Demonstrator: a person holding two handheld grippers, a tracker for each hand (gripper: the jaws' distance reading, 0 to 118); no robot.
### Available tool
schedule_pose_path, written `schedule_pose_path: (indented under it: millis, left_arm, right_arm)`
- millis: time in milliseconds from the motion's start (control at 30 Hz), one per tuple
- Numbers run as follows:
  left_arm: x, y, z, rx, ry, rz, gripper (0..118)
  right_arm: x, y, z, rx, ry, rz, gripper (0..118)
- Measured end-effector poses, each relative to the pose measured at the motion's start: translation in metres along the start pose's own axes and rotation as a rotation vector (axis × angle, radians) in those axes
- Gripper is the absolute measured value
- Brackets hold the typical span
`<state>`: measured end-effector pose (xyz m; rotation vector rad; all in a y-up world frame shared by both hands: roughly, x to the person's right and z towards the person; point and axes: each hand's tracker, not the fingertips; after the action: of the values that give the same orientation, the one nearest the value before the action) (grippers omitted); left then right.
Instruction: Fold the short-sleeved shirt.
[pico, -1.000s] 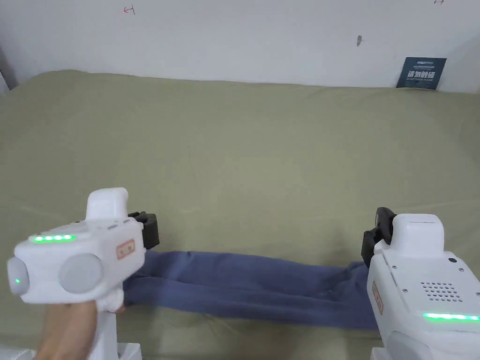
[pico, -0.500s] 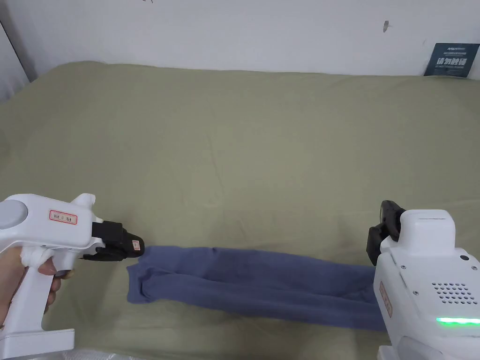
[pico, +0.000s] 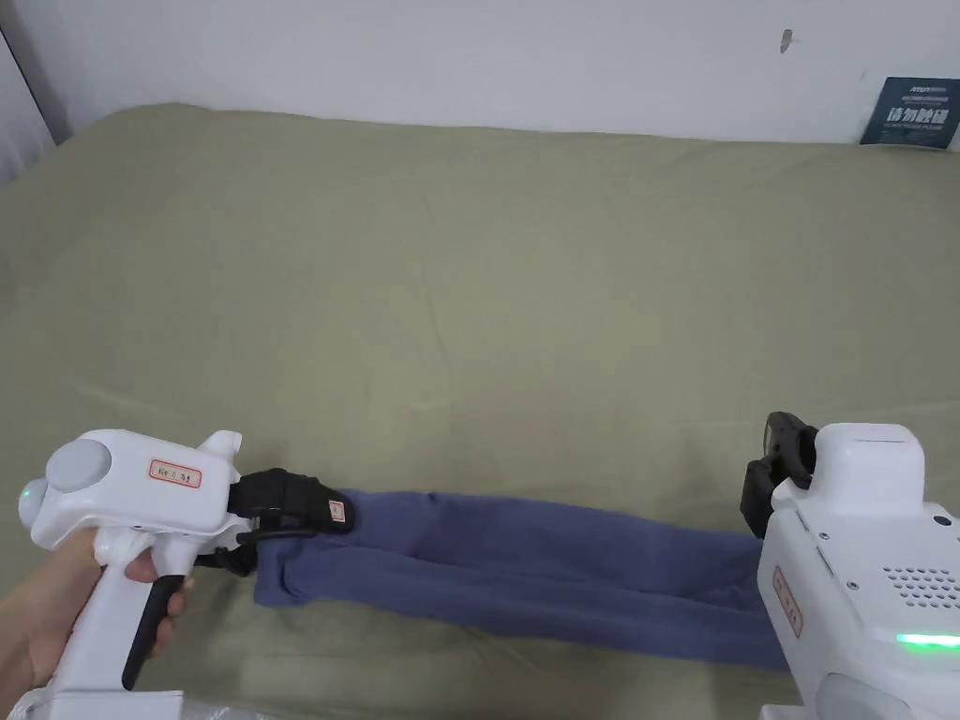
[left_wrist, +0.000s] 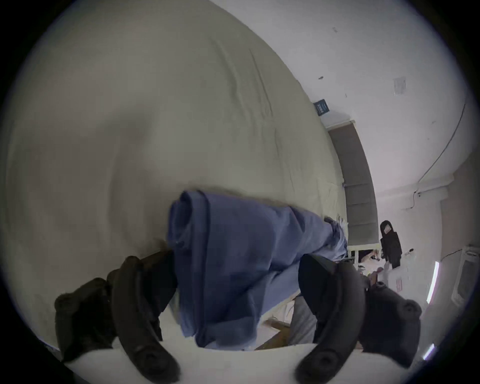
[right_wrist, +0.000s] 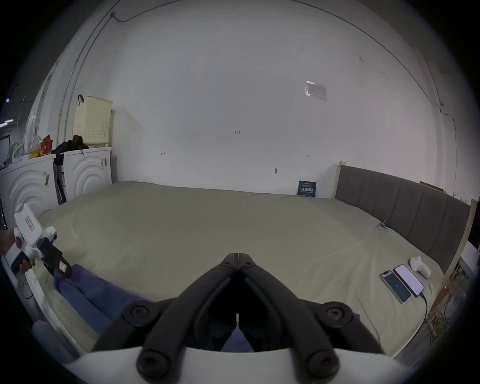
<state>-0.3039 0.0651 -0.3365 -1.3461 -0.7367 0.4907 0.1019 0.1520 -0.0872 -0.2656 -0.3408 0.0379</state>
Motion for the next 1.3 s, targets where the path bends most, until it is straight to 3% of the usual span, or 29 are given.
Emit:
schedule_pose_path:
  millis: [67, 133, 167, 200, 233, 267, 333, 400, 500, 833, 1067, 1300]
  left_arm:
    - [-0.001, 0.001, 0.002, 0.018, -0.026, 0.035, 98]
    - [0.003, -0.001, -0.003, 0.026, -0.002, 0.038, 81]
    - [0.004, -0.002, -0.002, 0.045, 0.02, 0.041, 65]
    - [0.006, -0.003, -0.001, 0.061, 0.062, 0.032, 12]
    - [0.006, -0.003, 0.001, 0.073, 0.129, -0.014, 5]
    - [0.005, -0.003, 0.005, 0.082, 0.18, -0.019, 5]
    - [-0.001, -0.008, 0.001, 0.062, 0.107, 0.057, 5]
    - [0.001, -0.008, 0.003, 0.094, 0.141, 0.0, 5]
    - [0.002, -0.013, 0.014, 0.105, 0.105, 0.06, 5]
    - [-0.003, -0.035, 0.103, 0.236, 0.161, 0.102, 5]
    - [0.072, -0.039, 0.115, 0.25, 0.207, -0.078, 5]
    - [0.174, -0.045, 0.039, 0.154, 0.218, -0.238, 5]
  right_arm:
    - [0.0, -0.001, 0.0, -0.006, 0.003, 0.004, 0]
    - [0.0, -0.001, 0.001, -0.01, 0.008, -0.002, 0]
    - [0.0, -0.001, 0.001, -0.011, 0.007, -0.004, 0]
    - [0.001, -0.001, 0.002, -0.013, 0.008, -0.006, 0]
    - [0.001, -0.001, 0.002, -0.015, 0.009, -0.008, 0]
    - [0.001, -0.001, 0.002, -0.017, 0.009, -0.008, 0]
    - [0.003, -0.001, 0.004, -0.019, 0.012, -0.009, 0]
    - [0.006, 0.0, 0.006, -0.021, 0.011, -0.009, 0]
    - [0.01, 0.003, 0.009, -0.018, 0.006, -0.003, 0]
    - [0.009, 0.015, 0.005, 0.024, 0.011, -0.004, 0]
    - [0.002, 0.022, 0.004, 0.041, 0.029, -0.009, 0]
    - [0.01, 0.023, 0.013, 0.045, 0.024, 0.018, 0]
